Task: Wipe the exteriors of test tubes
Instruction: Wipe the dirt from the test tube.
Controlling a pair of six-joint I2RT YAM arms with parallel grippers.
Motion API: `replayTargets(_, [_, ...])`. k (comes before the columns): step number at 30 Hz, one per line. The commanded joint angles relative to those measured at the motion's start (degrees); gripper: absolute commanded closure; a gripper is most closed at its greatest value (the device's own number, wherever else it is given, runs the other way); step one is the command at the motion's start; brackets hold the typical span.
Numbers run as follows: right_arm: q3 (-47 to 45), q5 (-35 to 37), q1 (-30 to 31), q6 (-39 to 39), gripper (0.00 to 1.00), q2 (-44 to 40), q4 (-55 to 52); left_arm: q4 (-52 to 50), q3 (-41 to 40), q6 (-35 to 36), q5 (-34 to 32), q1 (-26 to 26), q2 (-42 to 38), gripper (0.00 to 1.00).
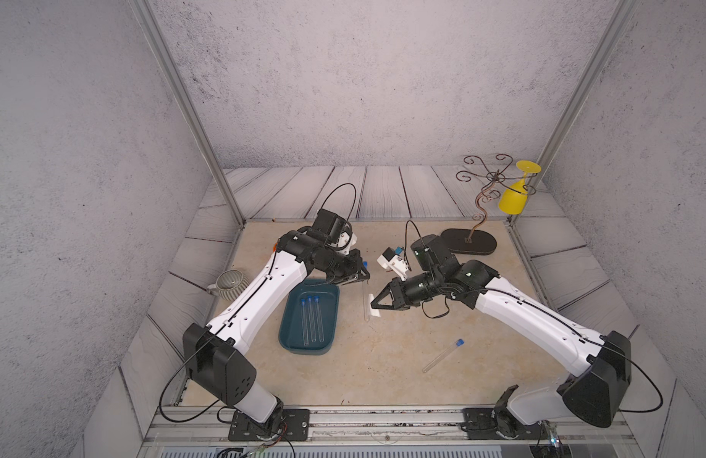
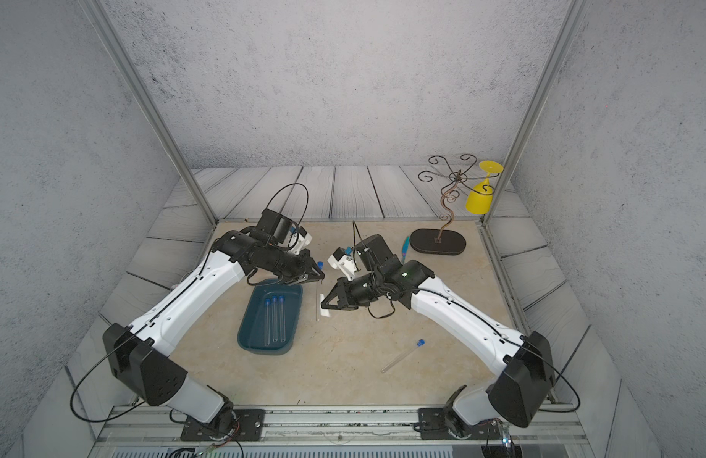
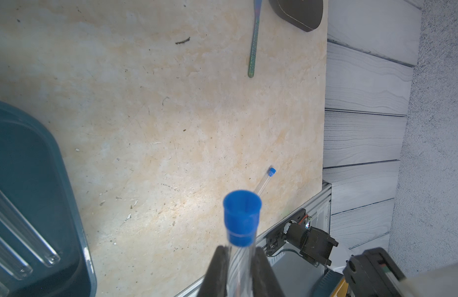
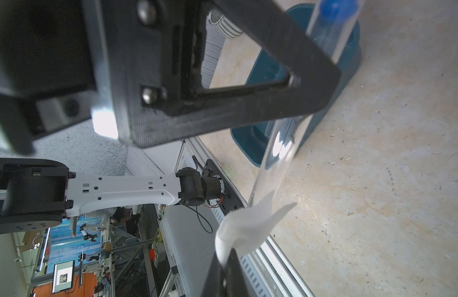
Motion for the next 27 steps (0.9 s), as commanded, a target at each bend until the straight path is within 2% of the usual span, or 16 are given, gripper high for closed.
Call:
replayTargets(1, [1.6,-0.9,0.3,0.9,0.95,1.1,2.2,-0.2,0.6,0.4,0.3,0.3,0.5,0.84])
replayTargets(11, [-0.9,0.6,0.3,2.3,0.95,4.1,6.4,0.4,1.3,-2.0,1.7,0.3,-0.7,0.84])
replayTargets(21, [1.9,3.7,-0.4,-0.9,0.95,6.0,4.7,0.4,0.5,-2.7,2.7,0.3,-2.1,0.84])
replayTargets(27, [7.1,4.2,-1.0,-3.6,0.95,9.0,2.3,0.4,-0.8,-2.7,3.1,0.3,-2.9,0.84])
